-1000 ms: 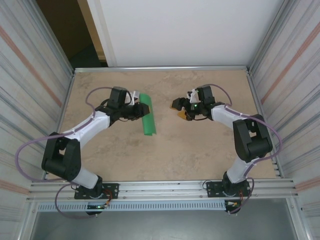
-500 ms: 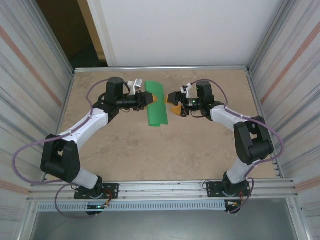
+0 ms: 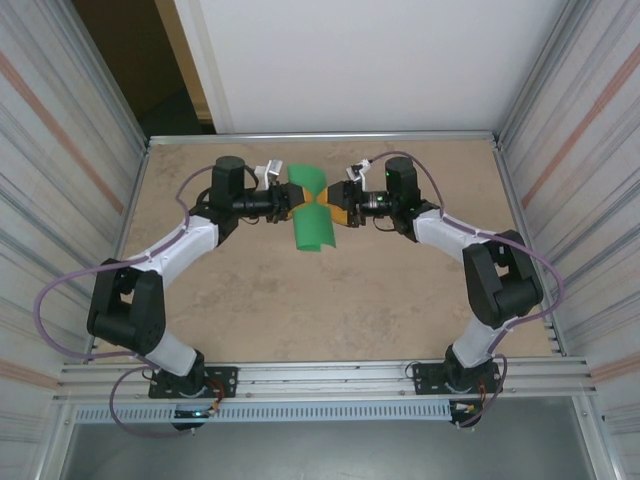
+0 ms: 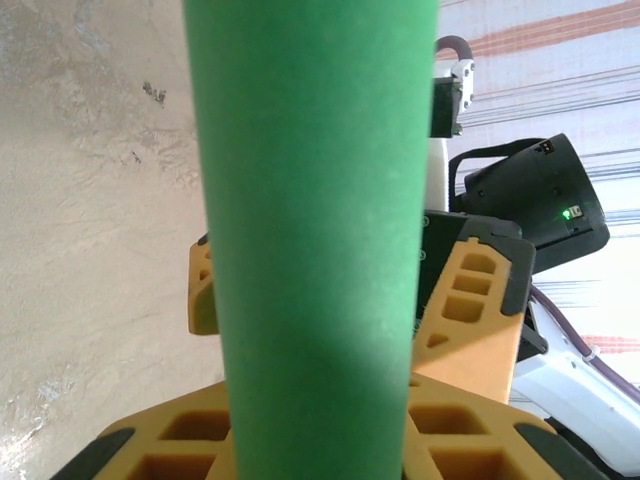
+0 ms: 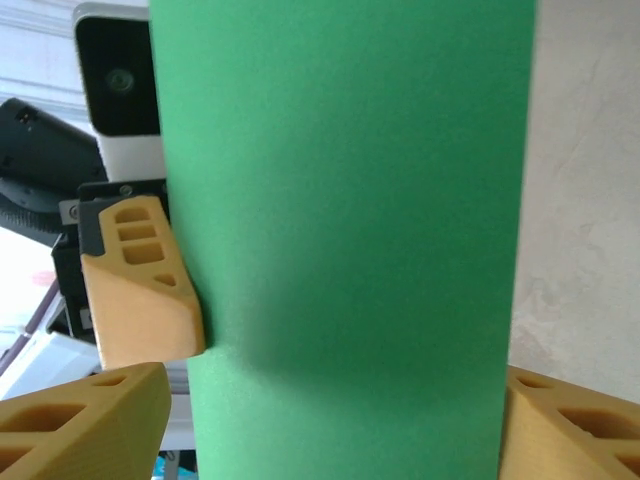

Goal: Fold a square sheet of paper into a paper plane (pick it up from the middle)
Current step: First fold in half a square sheet of paper at the center of the table.

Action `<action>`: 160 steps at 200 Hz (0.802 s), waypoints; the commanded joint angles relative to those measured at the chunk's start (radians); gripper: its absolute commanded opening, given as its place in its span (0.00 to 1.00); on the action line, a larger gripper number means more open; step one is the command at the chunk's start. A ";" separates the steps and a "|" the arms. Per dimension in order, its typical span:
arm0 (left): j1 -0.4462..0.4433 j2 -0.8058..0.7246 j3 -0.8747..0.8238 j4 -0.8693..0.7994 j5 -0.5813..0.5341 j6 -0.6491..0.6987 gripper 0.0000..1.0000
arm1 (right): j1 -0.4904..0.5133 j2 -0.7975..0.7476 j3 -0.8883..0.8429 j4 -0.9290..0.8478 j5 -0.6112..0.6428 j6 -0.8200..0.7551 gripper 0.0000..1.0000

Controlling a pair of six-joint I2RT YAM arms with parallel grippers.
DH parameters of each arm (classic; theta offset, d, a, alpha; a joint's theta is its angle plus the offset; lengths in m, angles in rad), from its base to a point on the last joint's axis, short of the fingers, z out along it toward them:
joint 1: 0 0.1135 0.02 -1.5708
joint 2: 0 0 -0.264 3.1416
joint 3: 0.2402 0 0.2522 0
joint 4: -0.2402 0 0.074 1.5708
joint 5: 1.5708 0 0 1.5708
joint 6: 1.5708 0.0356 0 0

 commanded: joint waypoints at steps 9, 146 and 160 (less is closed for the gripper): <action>0.023 0.008 -0.021 0.022 0.032 -0.008 0.29 | -0.005 0.016 0.027 0.035 -0.036 0.028 0.73; 0.042 0.028 -0.040 -0.093 0.021 0.088 0.27 | -0.041 -0.012 0.016 -0.040 -0.020 -0.018 0.28; 0.042 0.032 -0.040 -0.093 0.019 0.088 0.28 | -0.042 -0.011 0.025 -0.086 -0.010 -0.038 0.23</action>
